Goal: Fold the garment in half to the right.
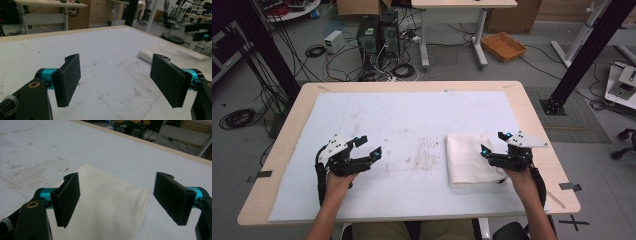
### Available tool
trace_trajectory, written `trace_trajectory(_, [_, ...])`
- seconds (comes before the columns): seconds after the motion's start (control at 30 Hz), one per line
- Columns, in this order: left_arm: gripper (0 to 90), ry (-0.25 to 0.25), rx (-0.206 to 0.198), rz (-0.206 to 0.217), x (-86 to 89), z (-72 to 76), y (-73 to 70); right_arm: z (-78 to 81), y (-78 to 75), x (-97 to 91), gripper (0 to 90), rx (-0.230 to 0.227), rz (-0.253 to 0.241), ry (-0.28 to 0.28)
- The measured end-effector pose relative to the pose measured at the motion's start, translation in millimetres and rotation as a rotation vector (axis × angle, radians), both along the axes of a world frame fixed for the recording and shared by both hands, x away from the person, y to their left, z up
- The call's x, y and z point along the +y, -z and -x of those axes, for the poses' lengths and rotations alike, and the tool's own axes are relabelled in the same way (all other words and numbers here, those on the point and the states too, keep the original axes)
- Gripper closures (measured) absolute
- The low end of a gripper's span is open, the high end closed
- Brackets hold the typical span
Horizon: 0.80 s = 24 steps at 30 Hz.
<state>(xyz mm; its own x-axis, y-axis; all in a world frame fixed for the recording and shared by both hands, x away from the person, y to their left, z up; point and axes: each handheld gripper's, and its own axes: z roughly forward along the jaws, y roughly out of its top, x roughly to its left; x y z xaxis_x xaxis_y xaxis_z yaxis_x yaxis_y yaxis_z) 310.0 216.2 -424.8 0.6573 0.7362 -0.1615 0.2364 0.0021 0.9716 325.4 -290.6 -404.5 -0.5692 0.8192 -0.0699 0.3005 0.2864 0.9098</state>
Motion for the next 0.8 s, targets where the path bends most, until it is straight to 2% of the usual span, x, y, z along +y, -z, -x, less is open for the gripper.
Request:
trace_trajectory(0.13, [24.7,0.001,-0.011,0.013,3.4,-1.2,3.3,3.1,1.3,-2.4,21.3,-0.003,-0.021,-0.025])
trace_trajectory(0.23, [24.7,0.002,-0.012,-0.006,2.8,-2.3,4.6,8.2,7.0,-6.6,21.3,0.008,-0.017,-0.046])
trace_trajectory(0.4, [24.7,0.003,-0.020,-0.032,-1.1,-0.7,6.4,12.5,10.9,-14.2,21.3,0.021,-0.008,-0.041])
trace_trajectory(0.43, [24.7,0.005,-0.036,-0.038,-3.0,1.3,7.2,15.4,10.6,-18.9,21.3,0.015,-0.013,-0.030])
trace_trajectory(0.57, [24.7,-0.001,-0.057,-0.038,-3.0,5.1,6.8,17.8,9.7,-22.1,21.3,0.008,-0.009,-0.018])
trace_trajectory(0.8, [24.7,-0.004,-0.058,-0.044,-3.1,9.2,9.2,19.8,7.0,-22.7,21.3,-0.009,-0.009,-0.005])
